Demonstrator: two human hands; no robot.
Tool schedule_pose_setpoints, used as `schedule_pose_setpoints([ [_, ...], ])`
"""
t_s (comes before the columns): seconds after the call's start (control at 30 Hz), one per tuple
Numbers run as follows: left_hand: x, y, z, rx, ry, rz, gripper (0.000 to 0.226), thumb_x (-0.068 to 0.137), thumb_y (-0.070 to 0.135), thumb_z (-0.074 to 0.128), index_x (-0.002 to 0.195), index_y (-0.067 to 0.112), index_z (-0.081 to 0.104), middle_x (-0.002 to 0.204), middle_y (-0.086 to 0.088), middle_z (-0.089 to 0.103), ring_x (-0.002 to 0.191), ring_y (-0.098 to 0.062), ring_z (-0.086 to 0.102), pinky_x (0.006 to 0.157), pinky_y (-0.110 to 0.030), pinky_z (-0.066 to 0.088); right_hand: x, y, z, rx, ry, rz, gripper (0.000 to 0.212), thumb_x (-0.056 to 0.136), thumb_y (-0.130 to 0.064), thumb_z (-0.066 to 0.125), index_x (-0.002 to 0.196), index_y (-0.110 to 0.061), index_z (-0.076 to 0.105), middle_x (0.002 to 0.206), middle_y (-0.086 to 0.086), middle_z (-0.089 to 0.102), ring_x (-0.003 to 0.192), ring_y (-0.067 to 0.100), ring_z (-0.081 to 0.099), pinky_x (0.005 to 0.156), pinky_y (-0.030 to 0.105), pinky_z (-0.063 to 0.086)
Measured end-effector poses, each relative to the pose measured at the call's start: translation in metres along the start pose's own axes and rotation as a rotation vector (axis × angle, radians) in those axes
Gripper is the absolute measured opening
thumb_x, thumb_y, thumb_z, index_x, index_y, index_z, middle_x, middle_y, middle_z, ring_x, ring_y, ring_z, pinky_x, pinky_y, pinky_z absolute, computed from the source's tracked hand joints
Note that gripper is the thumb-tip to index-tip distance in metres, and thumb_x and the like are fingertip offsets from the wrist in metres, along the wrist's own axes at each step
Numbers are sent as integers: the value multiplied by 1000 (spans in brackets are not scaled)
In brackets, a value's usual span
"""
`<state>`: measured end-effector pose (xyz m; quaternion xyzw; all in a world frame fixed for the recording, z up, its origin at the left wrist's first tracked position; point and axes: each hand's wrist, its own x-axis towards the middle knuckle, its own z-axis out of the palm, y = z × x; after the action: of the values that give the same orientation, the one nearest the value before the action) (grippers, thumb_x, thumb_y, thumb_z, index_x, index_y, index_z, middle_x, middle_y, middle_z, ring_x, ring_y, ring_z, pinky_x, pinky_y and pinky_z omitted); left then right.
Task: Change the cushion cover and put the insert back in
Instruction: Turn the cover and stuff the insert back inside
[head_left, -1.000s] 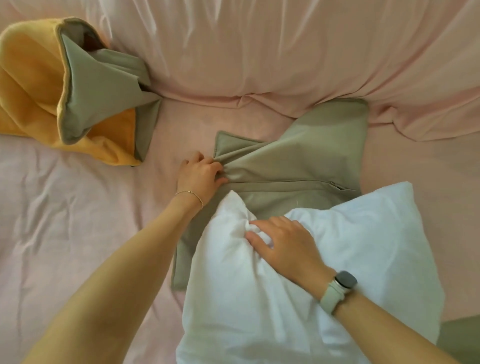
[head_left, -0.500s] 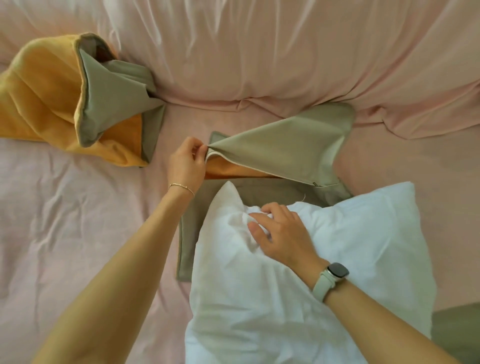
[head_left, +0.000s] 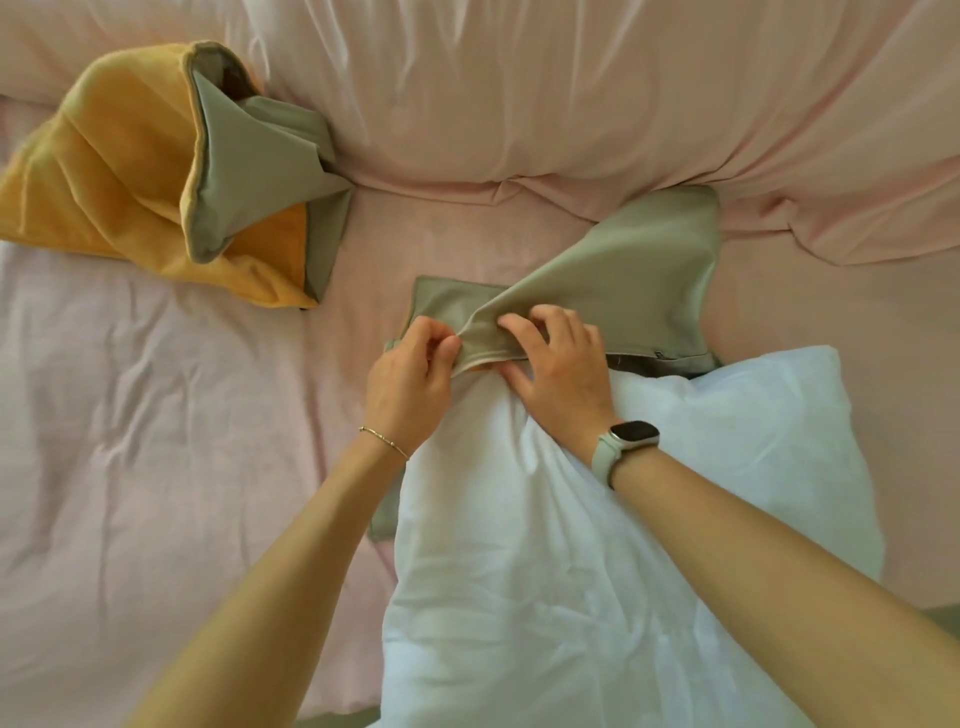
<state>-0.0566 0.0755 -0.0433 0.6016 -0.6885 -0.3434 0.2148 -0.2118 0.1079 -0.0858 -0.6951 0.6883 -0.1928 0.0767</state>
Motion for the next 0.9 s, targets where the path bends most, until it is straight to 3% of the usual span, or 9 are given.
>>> schedule_pose_setpoints([
  [0.1,-2,2,-2,19,-78,-14,26,87,37,39,87,13,45,65,13,43,63,-18,40,61,-28,25,13,-2,-5,22,53,-54,23,78,-19,50,92,-15,67,83,6,62,78,25,55,66,30,33],
  [0.2,2,-5,-4,104,-162,62,37,83,34,66,101,9,46,80,5,46,70,-15,39,63,-23,23,30,2,-24,117,-63,-154,29,75,-16,44,90,-10,68,75,6,66,68,27,63,66,30,31],
  [0.27,10,-10,-6,127,-130,73,39,82,25,68,109,3,51,85,1,47,77,-19,42,65,-23,24,41,11,-39,175,-218,-139,25,82,-19,50,96,-7,68,82,9,68,76,29,64,72,31,36],
  [0.37,23,-10,-8,161,-47,181,29,87,27,54,98,0,59,85,-10,54,76,-30,52,66,-25,32,52,21,-54,292,-359,-60,25,91,-23,51,104,-8,66,97,9,68,90,30,61,78,39,45],
  [0.53,27,3,-2,163,82,181,25,92,15,45,91,-2,62,86,-19,60,70,-32,54,65,-22,34,47,16,-50,178,-119,-71,31,88,-30,44,96,-9,66,86,9,62,80,30,58,68,36,43],
  [0.63,28,-1,-4,-34,74,-94,18,93,9,50,92,-2,65,83,-13,63,76,-25,53,70,-25,40,29,3,-45,83,134,-60,25,82,-23,52,101,-9,62,92,12,59,84,24,48,72,36,36],
  [0.7,28,-7,-7,-193,19,-250,17,92,12,51,91,4,66,81,-4,60,80,-21,55,77,-36,49,6,-11,-41,124,154,-85,26,83,-29,54,97,-9,62,91,9,59,84,23,47,72,33,31],
  [0.8,27,-4,-9,-225,-29,-267,14,93,14,51,88,9,62,76,1,58,76,-14,51,71,-27,43,-24,-32,-35,150,-173,122,65,76,-65,38,113,-15,59,106,4,58,99,23,50,78,34,34],
  [0.9,27,0,-9,-229,-42,-224,14,94,15,49,84,10,57,68,6,51,65,-4,45,62,-19,37,-34,-37,-28,83,-534,393,95,68,-82,23,141,-22,29,136,3,43,125,24,35,96,37,29],
])
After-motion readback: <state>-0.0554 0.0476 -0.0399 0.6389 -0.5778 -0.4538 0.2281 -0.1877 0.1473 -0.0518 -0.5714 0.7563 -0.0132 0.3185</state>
